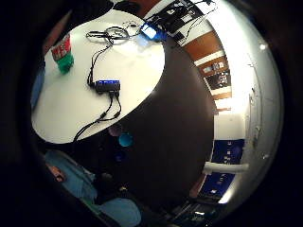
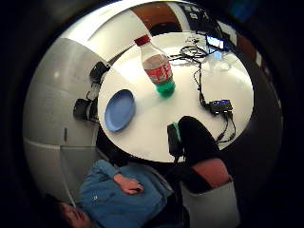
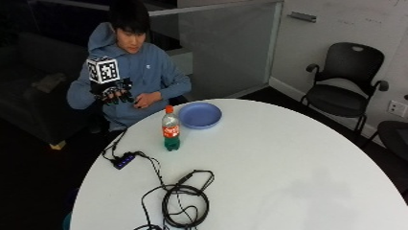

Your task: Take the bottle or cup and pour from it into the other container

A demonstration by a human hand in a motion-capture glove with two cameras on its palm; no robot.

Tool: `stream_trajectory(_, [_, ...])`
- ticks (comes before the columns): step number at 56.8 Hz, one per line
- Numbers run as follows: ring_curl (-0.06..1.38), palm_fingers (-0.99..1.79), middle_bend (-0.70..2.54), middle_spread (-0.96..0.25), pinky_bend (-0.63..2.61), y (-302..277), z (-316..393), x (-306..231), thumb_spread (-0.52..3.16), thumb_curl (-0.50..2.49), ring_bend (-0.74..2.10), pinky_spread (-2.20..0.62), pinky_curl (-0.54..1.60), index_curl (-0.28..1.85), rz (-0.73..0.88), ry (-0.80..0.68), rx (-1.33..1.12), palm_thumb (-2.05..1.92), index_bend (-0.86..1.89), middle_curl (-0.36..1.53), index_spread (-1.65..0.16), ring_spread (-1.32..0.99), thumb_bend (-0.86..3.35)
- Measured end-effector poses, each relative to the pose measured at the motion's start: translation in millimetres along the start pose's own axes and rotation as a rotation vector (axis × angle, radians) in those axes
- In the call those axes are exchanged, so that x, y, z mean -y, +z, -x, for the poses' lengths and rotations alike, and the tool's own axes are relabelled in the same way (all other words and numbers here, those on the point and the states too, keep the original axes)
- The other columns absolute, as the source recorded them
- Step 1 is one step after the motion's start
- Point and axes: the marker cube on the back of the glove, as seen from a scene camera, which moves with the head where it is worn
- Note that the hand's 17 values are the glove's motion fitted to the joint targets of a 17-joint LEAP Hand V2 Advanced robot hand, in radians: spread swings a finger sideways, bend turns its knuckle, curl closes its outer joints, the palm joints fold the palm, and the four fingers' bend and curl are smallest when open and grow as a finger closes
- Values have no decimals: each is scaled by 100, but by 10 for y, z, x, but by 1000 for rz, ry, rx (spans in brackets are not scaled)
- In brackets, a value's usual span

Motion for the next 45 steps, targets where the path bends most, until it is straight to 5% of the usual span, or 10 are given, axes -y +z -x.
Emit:
stream_trajectory(16, [16,23,20,-3,50,41,-115,123,96,21,32,11,18,15,37,-2,48,51,15,17,-34,1,19])
stream_trajectory(45, [24,14,19,-4,57,342,-695,500,101,29,37,13,24,20,-45,2,337,55,13,27,-36,0,-2])
